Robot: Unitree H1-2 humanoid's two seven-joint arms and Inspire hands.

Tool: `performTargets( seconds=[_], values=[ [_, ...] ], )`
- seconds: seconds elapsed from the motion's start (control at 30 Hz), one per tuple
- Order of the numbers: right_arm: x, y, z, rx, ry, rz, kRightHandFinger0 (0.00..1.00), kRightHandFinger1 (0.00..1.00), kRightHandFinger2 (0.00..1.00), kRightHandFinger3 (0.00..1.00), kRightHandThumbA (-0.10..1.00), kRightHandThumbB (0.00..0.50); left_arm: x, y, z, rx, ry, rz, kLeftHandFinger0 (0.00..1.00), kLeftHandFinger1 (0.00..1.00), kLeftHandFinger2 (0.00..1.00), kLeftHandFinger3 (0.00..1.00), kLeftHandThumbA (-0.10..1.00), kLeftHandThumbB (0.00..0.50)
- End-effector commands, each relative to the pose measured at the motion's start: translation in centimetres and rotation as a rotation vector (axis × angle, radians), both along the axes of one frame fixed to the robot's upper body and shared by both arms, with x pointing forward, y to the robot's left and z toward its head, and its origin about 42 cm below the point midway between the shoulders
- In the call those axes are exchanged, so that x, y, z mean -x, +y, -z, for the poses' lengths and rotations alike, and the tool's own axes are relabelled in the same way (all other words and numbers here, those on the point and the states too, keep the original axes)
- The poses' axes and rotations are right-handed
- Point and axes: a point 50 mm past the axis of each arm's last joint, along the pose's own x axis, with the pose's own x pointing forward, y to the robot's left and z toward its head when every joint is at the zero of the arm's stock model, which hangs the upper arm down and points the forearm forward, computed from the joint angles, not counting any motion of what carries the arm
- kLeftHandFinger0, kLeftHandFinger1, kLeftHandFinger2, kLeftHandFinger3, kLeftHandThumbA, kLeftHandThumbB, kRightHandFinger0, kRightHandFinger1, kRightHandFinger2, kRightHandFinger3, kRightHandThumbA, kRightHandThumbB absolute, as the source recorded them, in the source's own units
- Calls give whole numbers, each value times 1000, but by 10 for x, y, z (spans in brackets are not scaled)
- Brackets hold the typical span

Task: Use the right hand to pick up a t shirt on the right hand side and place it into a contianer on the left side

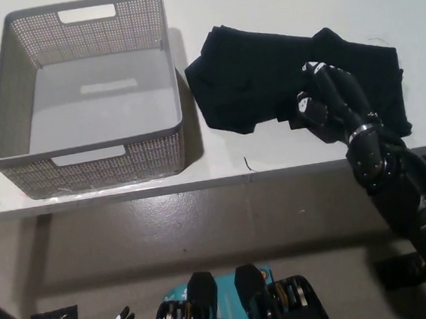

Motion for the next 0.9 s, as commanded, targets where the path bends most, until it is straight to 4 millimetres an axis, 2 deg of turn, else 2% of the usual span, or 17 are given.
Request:
performTargets(
  seconds=[0.0,0.07,0.17,0.2,0.23,0.3,0.4,0.47,0.57,0.63,0.67,0.8,0.87],
  values=[
    [-18,14,-66,-173,-256,-22,0,219,607,651,-100,71,3,-3,-6,3,-35,22,1000,1000,1000,1000,1000,211],
    [-20,15,-76,-201,-283,-18,0,200,582,636,-100,58,4,-4,-6,2,-29,24,1000,1000,1000,1000,1000,217],
    [-22,16,-95,-260,-370,-7,0,76,453,496,-100,72,5,-3,-5,6,-31,29,1000,1000,1000,1000,1000,215],
    [-24,16,-102,-281,-377,-6,0,66,443,477,-100,56,5,-3,-4,7,-31,27,1000,1000,1000,1000,1000,213],
    [-25,16,-108,-295,-383,-7,0,64,441,474,-100,55,5,-3,-4,8,-30,24,1000,1000,1000,1000,1000,213],
    [-27,19,-127,-336,-425,4,0,50,428,467,-100,50,6,-3,-5,8,-32,23,1000,1000,1000,1000,1000,180],
    [-26,23,-138,-362,-453,10,0,24,425,481,-100,45,6,-3,-3,4,-26,25,1000,1000,1000,1000,1000,183],
    [-26,24,-144,-382,-465,2,0,21,471,528,-100,29,7,-3,-2,4,-24,20,1000,1000,1000,1000,1000,199],
    [-25,27,-150,-401,-475,4,0,13,464,511,-100,25,7,-4,-1,6,-22,14,1000,1000,1000,1000,1000,210],
    [-23,26,-150,-423,-465,24,0,11,449,485,-100,53,9,-5,0,1,-17,21,1000,1000,1000,1000,1000,209],
    [-23,29,-152,-459,-445,43,0,9,435,462,-100,117,10,-4,0,-3,-14,21,1000,1000,1000,1000,1000,212],
    [-24,41,-167,-651,-388,97,0,20,398,398,-100,163,10,-4,2,-10,-10,24,999,1000,1000,1000,1000,212],
    [-24,46,-175,-664,-394,99,0,38,416,397,-100,151,10,-6,2,-16,-9,27,1000,1000,1000,1000,1000,230]
  ],
)
